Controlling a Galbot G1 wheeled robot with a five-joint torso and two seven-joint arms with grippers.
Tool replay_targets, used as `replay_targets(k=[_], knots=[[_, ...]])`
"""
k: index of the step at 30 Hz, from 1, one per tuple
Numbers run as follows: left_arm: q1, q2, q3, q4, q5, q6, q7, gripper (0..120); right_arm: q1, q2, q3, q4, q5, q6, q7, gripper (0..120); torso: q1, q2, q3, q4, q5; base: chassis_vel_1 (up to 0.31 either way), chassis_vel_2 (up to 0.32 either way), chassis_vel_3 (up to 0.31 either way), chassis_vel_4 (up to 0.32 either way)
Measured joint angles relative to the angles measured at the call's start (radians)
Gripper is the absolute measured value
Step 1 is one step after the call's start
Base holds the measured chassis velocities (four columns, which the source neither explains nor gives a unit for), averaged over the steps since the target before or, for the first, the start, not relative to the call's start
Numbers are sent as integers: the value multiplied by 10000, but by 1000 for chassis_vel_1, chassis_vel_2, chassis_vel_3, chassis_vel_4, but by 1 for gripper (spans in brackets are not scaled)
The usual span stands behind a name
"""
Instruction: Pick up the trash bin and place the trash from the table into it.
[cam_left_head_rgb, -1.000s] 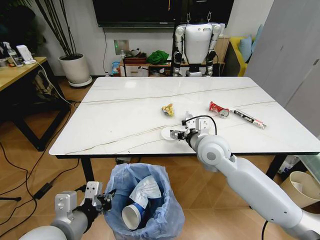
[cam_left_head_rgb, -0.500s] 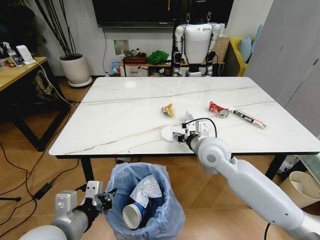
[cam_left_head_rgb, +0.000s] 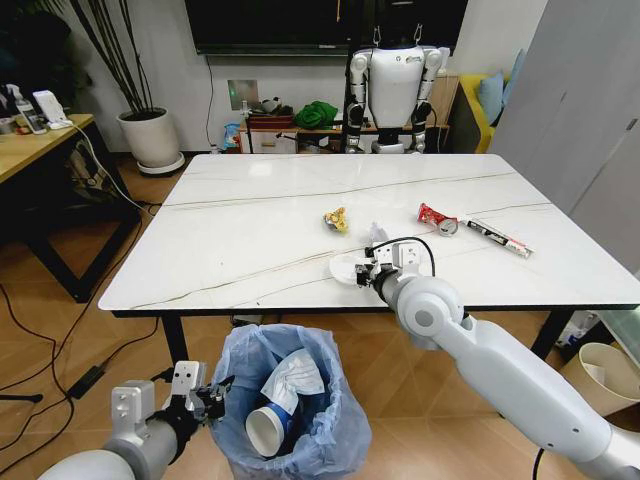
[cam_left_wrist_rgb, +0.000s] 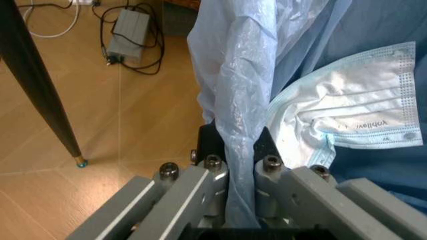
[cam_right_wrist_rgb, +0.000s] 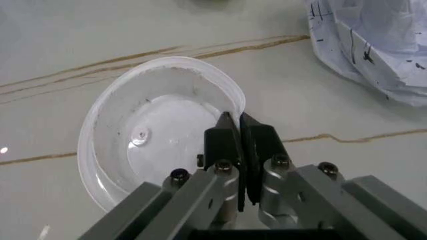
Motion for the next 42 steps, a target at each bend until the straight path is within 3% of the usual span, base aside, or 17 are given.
replay_targets(k=[8,16,20,27,35,42], knots=[[-17,23,7,-1,8,0,9,0,-17,-99,415,471,-205,160,-348,0,1,0,1,0,1,0,0,0,0],[-120,-63,27,-1,-12,0,-139,0,-215,-408,864,2237,-128,546,-1845,0,1,0,0,-1,0,0,0,0,0],[-161,-149,16,0,-43,0,-303,0,-672,-606,419,3107,-659,791,-3334,0,0,0,0,0,-1,0,0,0,0],[-152,-267,-58,0,-64,0,-449,0,-1412,-633,-551,3631,-1747,824,-4282,0,1,0,0,3,-1,0,0,0,0],[-243,-263,-63,0,-126,0,-516,0,-2862,-1113,-818,4227,-3137,783,-5466,0,0,0,-1,-2,0,0,0,0,0],[-235,-269,-49,0,-182,0,-597,0,-3535,-1312,-841,4234,-4301,783,-5746,20,0,0,-1,-1,0,0,0,0,0]])
